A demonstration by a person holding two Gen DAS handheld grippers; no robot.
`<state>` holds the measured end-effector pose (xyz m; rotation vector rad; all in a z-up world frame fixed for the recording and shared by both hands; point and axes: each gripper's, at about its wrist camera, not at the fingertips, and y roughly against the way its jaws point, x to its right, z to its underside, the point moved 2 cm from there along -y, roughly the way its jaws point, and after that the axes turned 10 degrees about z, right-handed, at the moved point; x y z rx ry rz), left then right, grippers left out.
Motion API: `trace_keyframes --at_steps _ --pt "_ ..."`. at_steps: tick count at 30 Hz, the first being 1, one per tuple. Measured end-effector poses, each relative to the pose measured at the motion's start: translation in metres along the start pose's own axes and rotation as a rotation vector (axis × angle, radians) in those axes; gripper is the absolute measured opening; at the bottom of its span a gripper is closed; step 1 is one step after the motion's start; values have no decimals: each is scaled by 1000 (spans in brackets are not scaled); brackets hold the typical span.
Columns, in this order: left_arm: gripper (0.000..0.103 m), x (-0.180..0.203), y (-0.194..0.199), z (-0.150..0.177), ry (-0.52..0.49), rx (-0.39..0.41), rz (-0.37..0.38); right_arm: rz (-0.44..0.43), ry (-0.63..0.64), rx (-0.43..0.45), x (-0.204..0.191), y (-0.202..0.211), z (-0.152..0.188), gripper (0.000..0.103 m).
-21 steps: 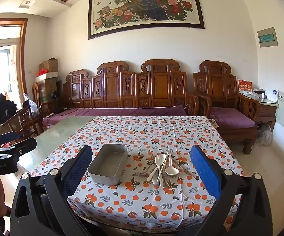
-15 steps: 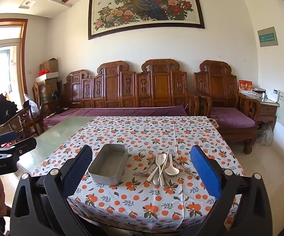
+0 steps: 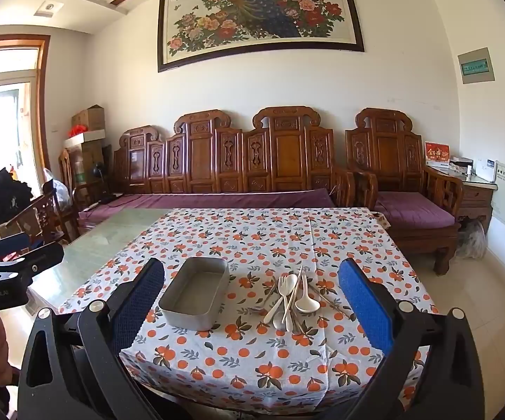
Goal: Organize utensils
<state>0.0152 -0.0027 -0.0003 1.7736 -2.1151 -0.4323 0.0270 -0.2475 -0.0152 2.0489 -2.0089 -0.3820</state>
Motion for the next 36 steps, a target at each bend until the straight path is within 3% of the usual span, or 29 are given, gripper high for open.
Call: trace_keyframes --at_steps 36 --pt "96 2 7 -3 -2 13 -1 0 -3 2 1 0 -2 100"
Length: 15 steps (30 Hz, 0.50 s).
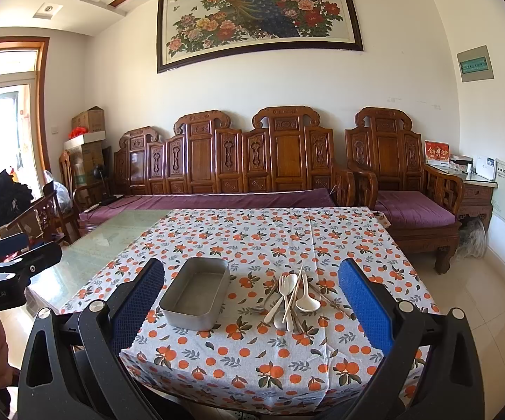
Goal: Organize utensils
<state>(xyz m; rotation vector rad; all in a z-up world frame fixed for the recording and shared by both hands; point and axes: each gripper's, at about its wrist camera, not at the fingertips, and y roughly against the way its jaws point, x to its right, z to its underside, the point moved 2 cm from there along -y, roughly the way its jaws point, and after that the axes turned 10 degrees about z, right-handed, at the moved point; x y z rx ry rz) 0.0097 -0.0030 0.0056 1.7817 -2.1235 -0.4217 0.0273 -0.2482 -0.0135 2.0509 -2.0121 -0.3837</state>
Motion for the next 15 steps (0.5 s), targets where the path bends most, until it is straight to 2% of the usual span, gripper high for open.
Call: trace_keyframes --at_steps 15 --pt "96 1 -1 0 -2 1 -1 -2 -2 0 0 -1 0 100"
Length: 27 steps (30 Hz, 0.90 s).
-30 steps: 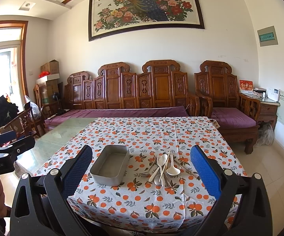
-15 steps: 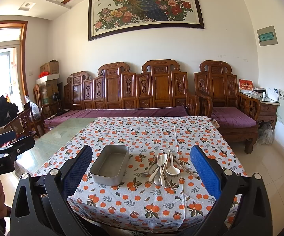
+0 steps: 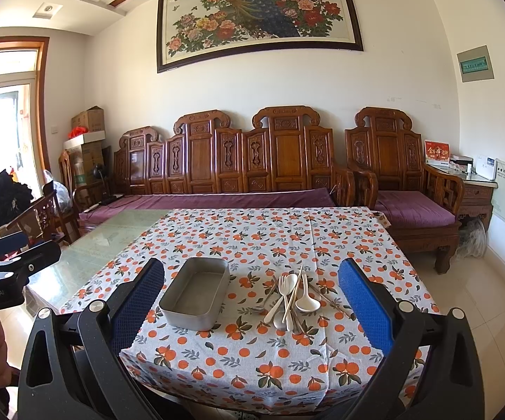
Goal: Organize utensils
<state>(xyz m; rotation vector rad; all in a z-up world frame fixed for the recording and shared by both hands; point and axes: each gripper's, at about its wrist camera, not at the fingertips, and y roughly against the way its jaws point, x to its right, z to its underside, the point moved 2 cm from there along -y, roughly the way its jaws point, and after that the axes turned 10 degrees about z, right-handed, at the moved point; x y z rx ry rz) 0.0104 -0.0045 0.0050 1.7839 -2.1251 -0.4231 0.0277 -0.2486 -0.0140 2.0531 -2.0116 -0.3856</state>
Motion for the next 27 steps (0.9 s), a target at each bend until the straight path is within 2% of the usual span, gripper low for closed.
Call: trace_keyframes --at_steps 19,27 --pt "96 4 -4 1 -2 -12 10 0 -1 -6 -1 -3 4 100" --pt "96 2 -38 18 -2 -92 38 -19 6 -36 2 -17 12 100"
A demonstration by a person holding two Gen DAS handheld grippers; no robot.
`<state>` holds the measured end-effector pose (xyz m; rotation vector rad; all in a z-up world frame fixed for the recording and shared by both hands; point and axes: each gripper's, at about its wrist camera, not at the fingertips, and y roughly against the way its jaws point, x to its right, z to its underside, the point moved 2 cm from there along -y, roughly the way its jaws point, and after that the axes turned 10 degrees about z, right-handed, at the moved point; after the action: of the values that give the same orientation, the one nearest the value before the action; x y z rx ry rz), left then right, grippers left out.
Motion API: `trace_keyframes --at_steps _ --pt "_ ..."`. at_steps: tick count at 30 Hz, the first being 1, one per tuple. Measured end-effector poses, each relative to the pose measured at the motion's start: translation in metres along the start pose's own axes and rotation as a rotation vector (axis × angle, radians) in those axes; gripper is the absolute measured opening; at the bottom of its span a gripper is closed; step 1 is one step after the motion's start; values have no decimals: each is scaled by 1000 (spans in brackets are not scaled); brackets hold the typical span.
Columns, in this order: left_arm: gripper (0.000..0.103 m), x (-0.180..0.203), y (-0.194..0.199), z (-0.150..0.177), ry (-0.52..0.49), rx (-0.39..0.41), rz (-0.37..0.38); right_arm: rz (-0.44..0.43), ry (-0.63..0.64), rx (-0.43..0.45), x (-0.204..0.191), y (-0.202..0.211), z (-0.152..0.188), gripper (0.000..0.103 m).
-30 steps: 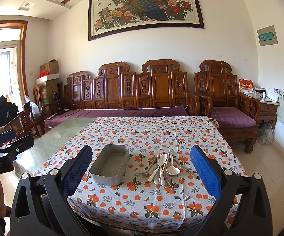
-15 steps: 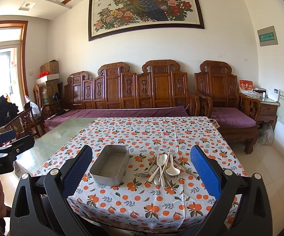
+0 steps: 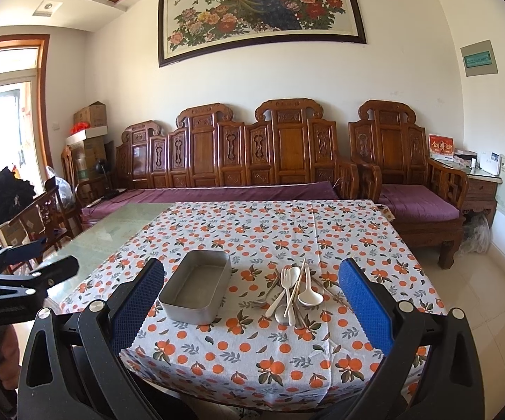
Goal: Organize utensils
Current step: 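Reach the right gripper into the utensil pile and grasp a white plastic spoon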
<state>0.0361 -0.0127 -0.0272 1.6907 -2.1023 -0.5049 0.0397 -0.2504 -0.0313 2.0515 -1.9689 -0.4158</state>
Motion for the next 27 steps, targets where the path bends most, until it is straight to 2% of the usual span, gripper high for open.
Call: trace_keyframes --at_steps 2,7,12,17,22,27 --pt "96 -3 -12 3 11 -25 25 -7 0 -12 1 -7 3 100" --pt "96 -12 -41 16 15 -76 17 -10 14 -44 7 -31 13 100" --pt "96 -19 -63 22 18 -112 31 2 24 -101 16 -65 25 89" --pt "96 -21 -84 23 2 -139 41 16 29 -147 27 -103 36 87" --pt "96 -20 -107 23 -21 -177 63 17 41 -189 36 -140 42 77" --pt "96 -19 -132 25 -33 -223 94 3 58 -244 44 -183 48 62"
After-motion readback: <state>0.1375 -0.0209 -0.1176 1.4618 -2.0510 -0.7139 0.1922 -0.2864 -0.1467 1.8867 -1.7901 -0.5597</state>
